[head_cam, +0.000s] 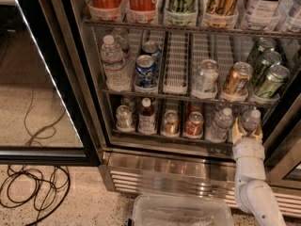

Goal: Pick water bottle from bottom shelf of fridge

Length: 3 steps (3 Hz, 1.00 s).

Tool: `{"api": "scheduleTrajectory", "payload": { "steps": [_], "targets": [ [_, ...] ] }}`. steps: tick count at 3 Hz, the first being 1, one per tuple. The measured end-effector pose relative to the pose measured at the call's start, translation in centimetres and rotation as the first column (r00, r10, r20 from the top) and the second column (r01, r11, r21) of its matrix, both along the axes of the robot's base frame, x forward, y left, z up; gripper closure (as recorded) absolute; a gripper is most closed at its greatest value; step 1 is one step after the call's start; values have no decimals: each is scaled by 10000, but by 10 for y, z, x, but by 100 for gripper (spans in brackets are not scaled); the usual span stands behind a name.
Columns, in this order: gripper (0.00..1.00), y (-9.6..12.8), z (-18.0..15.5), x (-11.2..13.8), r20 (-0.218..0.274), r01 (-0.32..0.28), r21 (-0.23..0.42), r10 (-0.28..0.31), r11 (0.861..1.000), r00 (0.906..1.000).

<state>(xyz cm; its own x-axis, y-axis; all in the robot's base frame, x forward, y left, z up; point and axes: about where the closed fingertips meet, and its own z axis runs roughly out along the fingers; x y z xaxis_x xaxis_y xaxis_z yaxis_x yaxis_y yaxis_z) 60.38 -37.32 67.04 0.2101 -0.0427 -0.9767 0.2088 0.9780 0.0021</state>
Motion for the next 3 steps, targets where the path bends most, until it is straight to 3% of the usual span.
{"api": "scheduleTrajectory", "payload": {
  "steps": [1,2,3],
  "targets": [
    [100,11,12,-10,452,-171,-173,179,9997,9988],
    [100,23,22,-26,549,-418,-286,433,9987,9976],
    [100,32,28,-42,287,-567,-441,580,9974,9979]
  ]
}}
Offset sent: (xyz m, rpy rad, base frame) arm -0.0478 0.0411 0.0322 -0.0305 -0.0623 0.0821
